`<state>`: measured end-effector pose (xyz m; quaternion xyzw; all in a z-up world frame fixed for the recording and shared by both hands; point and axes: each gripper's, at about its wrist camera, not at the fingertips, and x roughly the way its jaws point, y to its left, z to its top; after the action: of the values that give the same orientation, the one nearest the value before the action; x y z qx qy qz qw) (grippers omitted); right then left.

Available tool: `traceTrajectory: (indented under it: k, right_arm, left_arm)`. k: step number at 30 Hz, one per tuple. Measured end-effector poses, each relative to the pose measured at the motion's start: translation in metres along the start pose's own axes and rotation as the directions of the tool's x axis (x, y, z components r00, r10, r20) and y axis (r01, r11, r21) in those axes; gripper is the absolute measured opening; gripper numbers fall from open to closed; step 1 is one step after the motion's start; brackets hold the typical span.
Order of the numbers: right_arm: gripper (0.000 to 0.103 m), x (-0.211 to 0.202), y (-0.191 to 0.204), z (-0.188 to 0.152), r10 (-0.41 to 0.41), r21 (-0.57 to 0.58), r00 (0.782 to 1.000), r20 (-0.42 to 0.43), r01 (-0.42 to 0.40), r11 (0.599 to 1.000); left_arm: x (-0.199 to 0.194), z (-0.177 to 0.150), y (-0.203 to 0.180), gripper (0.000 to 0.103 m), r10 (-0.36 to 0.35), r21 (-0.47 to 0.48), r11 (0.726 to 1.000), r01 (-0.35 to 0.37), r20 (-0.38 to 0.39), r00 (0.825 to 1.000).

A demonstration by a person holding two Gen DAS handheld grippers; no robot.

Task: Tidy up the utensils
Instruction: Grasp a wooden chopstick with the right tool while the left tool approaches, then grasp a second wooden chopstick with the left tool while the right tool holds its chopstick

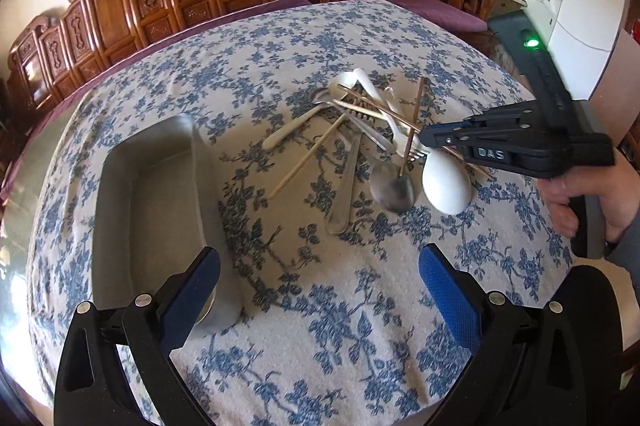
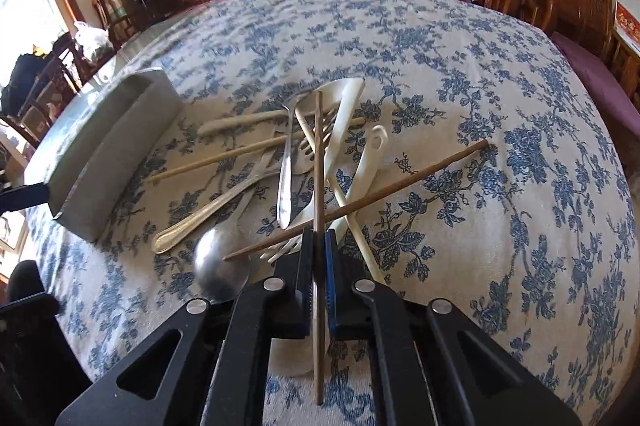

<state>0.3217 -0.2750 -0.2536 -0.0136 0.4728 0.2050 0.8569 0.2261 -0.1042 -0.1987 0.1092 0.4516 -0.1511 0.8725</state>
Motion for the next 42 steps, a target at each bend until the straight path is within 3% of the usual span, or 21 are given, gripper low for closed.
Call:
traceTrajectory:
  k: [5,11,13,16,24,29,34,38,39,40,42]
  right_arm:
    - [0.006,-0.036,-0.005,-0.007,0.025,0.019,0.998,0.058,-0.026,0.999]
    - [0.006,-0.069,-0.029,-0.021,-0.023,0.083,0.995,0.095,0.015,0.996]
    - [0.006,-0.071,-0.04,-0.028,-0.041,0.113,0.995,0.092,0.03,0.993]
    - [0.006,-0.071,-0.055,-0.036,-0.082,0.134,0.994,0.071,0.072,0.988]
    - [0.007,-0.079,-0.081,-0.041,-0.083,0.203,0.992,0.093,0.063,0.977]
    - [0.007,-0.08,-0.085,-0.042,-0.072,0.221,0.993,0.096,0.05,0.974]
    - [0.007,-0.079,-0.084,-0.041,-0.049,0.218,0.994,0.095,0.028,0.976]
    - [0.007,-0.079,-0.085,-0.041,-0.041,0.225,0.995,0.096,0.019,0.974]
    - [0.007,-0.079,-0.086,-0.041,-0.041,0.227,0.995,0.096,0.019,0.974]
    - [0.007,-0.08,-0.086,-0.041,-0.042,0.226,0.994,0.097,0.019,0.974]
    - [0.007,-0.081,-0.085,-0.041,-0.044,0.227,0.994,0.1,0.02,0.974]
  left_arm:
    - [0.014,0.015,-0.013,0.096,-0.025,0.017,1.0,0.025,0.005,1.0]
    - [0.035,0.035,-0.031,0.081,-0.06,0.049,0.997,0.06,0.003,0.998]
    - [0.044,0.042,-0.035,0.072,-0.085,0.042,0.995,0.086,-0.006,0.996]
    - [0.056,0.052,-0.042,0.067,-0.104,0.047,0.993,0.105,-0.013,0.994]
    - [0.089,0.082,-0.065,0.041,-0.137,0.088,0.986,0.139,-0.028,0.99]
    - [0.109,0.092,-0.08,0.038,-0.142,0.13,0.981,0.146,-0.036,0.989]
    - [0.124,0.093,-0.087,0.023,-0.146,0.157,0.975,0.155,-0.063,0.987]
    - [0.127,0.095,-0.087,0.022,-0.149,0.156,0.975,0.156,-0.059,0.987]
    - [0.128,0.096,-0.086,0.02,-0.147,0.153,0.976,0.154,-0.06,0.987]
    - [0.128,0.097,-0.085,0.009,-0.151,0.143,0.977,0.159,-0.064,0.987]
    - [0.128,0.097,-0.083,0.006,-0.151,0.133,0.978,0.158,-0.065,0.986]
